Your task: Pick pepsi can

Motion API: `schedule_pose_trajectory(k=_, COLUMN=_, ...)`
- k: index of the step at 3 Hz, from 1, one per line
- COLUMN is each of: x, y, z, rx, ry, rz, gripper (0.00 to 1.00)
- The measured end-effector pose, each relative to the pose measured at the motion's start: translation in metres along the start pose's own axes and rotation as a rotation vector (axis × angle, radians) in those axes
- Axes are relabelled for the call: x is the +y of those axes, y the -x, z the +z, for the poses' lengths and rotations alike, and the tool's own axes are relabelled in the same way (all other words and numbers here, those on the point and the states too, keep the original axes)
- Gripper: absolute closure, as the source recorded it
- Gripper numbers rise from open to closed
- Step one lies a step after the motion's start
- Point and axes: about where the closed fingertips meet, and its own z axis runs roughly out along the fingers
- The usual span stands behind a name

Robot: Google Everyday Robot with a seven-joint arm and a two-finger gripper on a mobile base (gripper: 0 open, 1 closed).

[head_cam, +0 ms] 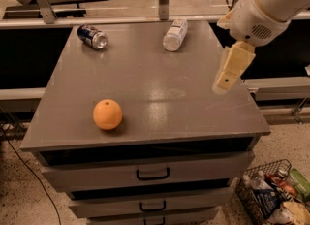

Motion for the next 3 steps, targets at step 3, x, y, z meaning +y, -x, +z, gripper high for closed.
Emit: schedule_pose_trajectory(k=3, x=-0.055, y=0.166, z=0.088, rx=-0.207, ry=0.03, rz=-0.068, gripper=0.0)
